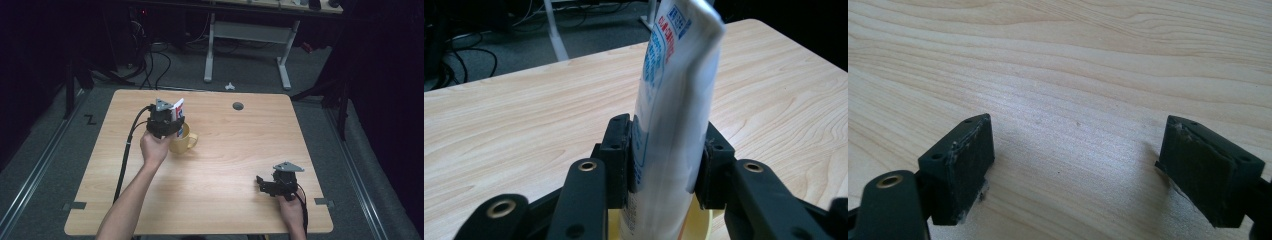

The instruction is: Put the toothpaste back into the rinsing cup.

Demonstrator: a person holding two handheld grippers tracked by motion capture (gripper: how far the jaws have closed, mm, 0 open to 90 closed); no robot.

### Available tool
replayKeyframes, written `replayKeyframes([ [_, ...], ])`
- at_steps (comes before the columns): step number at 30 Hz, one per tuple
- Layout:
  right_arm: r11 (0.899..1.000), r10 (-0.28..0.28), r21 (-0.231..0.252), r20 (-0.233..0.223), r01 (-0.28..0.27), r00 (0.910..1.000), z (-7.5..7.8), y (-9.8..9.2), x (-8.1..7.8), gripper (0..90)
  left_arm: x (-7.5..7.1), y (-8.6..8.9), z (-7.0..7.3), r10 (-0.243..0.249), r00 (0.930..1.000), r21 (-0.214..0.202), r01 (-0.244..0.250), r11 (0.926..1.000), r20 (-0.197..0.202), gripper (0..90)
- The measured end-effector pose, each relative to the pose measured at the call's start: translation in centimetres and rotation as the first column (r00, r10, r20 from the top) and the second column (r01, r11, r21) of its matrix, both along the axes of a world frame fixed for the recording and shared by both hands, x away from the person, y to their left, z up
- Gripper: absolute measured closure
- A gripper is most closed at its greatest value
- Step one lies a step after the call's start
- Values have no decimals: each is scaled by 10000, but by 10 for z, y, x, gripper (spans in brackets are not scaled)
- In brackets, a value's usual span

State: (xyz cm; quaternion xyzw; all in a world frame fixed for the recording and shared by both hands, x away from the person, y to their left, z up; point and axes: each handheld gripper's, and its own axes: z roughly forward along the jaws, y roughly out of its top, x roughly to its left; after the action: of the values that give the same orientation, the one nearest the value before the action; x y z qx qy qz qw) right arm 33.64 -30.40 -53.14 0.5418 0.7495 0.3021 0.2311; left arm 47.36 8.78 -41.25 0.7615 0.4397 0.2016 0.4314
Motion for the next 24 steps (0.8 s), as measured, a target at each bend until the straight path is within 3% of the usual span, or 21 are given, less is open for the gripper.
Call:
replayKeyframes([
  [19,10000,11,-14,7,-11,10000,0,0,0,143,1,-7,-11,-30,9999,300,34,9995,-151,654],
  [22,10000,9,-9,5,-9,10000,0,0,0,144,1,-7,-12,-3,9999,277,7,9996,-155,666],
  [24,10000,11,-9,5,-11,10000,0,0,0,143,0,-5,-11,-44,10000,38,44,10000,0,695],
])
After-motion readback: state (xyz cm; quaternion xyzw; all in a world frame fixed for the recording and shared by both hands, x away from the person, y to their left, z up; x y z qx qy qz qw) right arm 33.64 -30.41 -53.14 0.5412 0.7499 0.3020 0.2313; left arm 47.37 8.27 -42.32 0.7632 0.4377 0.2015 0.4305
